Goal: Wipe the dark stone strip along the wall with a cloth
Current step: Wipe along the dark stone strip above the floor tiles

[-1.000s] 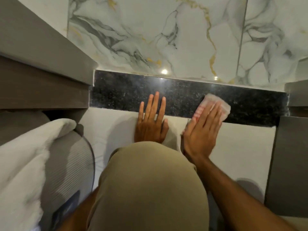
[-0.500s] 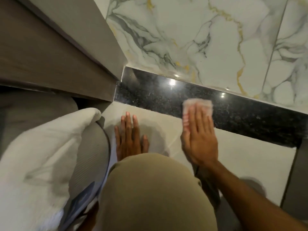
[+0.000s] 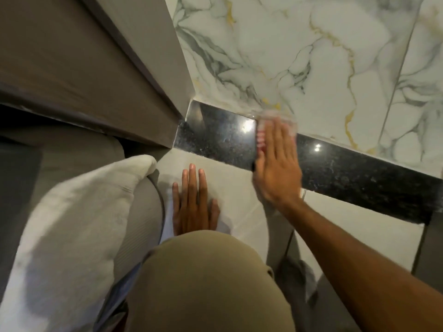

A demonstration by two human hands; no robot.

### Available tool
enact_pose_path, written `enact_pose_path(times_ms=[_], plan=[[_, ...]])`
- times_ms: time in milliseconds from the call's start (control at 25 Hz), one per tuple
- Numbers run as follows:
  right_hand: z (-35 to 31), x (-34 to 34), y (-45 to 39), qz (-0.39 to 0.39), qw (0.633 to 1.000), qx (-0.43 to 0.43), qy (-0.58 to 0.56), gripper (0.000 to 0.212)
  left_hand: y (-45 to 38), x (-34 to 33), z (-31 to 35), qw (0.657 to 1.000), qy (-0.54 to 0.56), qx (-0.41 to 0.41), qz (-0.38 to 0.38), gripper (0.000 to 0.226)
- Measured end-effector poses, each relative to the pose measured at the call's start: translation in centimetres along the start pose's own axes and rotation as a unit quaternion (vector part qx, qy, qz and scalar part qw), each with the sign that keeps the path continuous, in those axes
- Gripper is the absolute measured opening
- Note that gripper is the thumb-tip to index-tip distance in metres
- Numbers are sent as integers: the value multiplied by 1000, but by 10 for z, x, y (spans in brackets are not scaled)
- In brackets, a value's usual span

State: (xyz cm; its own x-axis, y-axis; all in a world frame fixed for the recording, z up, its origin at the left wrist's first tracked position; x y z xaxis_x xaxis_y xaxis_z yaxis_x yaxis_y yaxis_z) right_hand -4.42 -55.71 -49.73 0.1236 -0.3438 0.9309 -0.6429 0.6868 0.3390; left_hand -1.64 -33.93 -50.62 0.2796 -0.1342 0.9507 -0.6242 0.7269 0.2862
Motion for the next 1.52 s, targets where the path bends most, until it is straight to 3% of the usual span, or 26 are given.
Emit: enact_pose_path(times_ms=[80, 160, 320, 560, 640, 840, 920, 1080, 1160, 1280, 1400, 1520], plan=[[21, 4, -13, 21, 998, -62, 8, 70, -2, -4, -1, 1000, 10, 12, 15, 70], [-8, -2, -38, 38, 996, -84, -1, 70, -3, -11, -2, 999, 15, 18, 45, 70], [-92, -21, -46, 37, 998, 31, -32, 70, -2, -21, -5, 998, 6, 4, 70, 71], [-12, -24, 32, 40, 998, -25, -27, 71, -3, -12, -4, 999, 13, 0, 45, 72], [-25, -30, 36, 46, 998, -26, -26, 71, -2, -15, -6, 998, 19, 6, 61, 74], [-138, -40, -18, 57, 989, 133, -18, 73, 2, -29, -11, 992, 31, 44, 110, 73], [-130, -46, -8, 57, 982, 177, 3, 71, 2, -29, -11, 991, 34, 48, 120, 72], [-46, -47, 53, 32, 957, 281, 59, 70, 2, -23, -8, 994, 28, 52, 91, 72], [-36, -38, 33, 38, 969, 240, 38, 69, 2, -22, -9, 994, 39, 55, 87, 72], [-73, -23, -14, 62, 990, 127, -23, 68, 3, -25, -11, 992, 45, 45, 107, 72], [-105, -26, -25, 65, 991, 113, -40, 68, 1, -28, -11, 991, 39, 40, 120, 72], [-93, -29, -7, 55, 987, 135, -70, 63, 1, -34, -10, 992, 38, 34, 113, 75]])
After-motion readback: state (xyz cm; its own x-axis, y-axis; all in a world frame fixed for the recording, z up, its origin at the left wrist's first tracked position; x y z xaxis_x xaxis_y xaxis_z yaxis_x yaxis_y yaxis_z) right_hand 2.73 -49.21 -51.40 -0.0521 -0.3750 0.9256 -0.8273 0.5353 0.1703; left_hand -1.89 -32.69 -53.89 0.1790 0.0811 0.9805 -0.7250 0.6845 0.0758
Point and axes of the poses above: each hand's wrist, its own y-axis away from the middle knuckle, its own x-axis out of the back of the hand, z = x × y, the point moved 6 cm from there along -y, towards the middle knuckle, and after that the axes turned 14 degrees about -x, right-handed, at the moved point
